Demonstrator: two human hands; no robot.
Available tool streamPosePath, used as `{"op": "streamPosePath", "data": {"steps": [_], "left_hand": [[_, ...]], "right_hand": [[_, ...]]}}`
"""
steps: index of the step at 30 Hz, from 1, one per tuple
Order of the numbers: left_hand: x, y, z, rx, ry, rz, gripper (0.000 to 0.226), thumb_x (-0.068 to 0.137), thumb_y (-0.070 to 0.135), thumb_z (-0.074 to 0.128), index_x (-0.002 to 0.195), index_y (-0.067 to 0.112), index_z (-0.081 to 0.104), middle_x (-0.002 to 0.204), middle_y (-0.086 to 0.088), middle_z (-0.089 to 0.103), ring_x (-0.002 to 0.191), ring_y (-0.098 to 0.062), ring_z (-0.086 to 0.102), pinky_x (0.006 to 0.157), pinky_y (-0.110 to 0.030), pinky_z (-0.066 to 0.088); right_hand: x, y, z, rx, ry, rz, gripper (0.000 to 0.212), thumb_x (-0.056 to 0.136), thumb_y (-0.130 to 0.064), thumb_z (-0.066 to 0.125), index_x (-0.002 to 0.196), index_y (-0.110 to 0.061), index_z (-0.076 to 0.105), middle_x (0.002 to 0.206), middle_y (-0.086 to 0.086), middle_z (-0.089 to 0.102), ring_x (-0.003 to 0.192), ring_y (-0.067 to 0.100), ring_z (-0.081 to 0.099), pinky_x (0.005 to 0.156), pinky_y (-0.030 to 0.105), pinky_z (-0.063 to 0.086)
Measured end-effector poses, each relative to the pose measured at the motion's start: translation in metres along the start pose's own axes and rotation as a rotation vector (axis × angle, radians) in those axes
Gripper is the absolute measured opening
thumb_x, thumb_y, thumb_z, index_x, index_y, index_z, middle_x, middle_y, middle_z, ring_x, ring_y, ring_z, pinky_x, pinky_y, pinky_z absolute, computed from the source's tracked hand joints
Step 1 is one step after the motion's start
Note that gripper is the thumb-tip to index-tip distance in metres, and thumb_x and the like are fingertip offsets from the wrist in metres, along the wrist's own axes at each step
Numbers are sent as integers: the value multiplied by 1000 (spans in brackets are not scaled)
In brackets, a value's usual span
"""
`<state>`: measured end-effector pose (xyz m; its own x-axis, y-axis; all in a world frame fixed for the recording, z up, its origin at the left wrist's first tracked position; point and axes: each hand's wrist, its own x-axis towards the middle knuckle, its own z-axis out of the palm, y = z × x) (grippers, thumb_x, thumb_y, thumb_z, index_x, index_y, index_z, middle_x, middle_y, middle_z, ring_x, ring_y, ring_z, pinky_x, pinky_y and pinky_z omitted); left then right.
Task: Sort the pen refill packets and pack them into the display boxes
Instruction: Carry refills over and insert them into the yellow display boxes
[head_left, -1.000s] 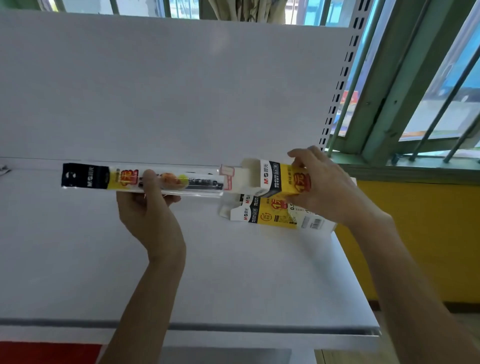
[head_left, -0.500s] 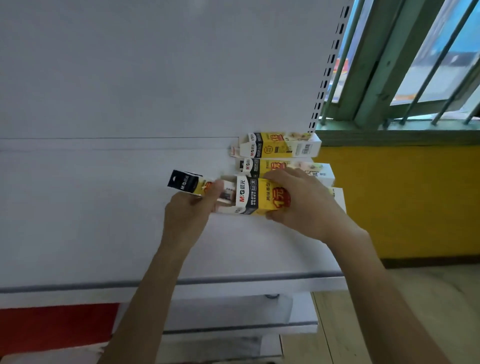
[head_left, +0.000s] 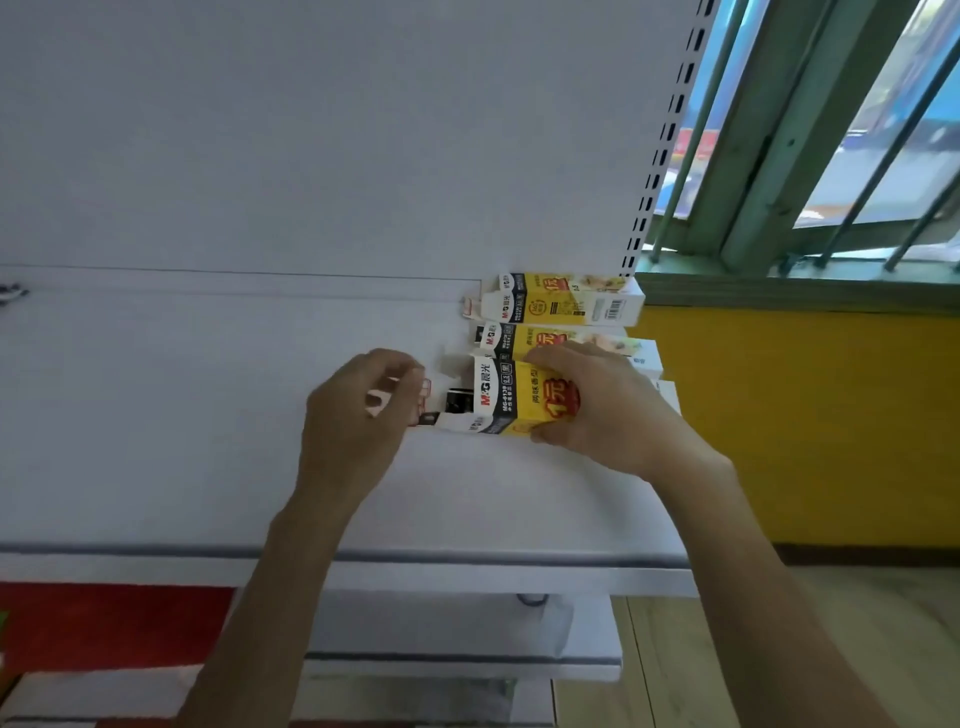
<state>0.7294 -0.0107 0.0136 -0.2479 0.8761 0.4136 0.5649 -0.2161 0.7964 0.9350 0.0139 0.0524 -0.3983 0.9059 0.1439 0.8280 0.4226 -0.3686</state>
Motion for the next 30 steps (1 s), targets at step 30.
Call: {"op": "streamPosePath", "data": {"steps": [30], "left_hand": [[-67,-51,-144,726,117,-226,46,80,39,49,118,18,63,139,-6,47,126,-30,40,106,-38,26]], "right_hand": [[88,-145,94,387,-4,-485,47,92,-18,52,138,-20,40,140,-4,44,129,12,39,107,21,27]]}}
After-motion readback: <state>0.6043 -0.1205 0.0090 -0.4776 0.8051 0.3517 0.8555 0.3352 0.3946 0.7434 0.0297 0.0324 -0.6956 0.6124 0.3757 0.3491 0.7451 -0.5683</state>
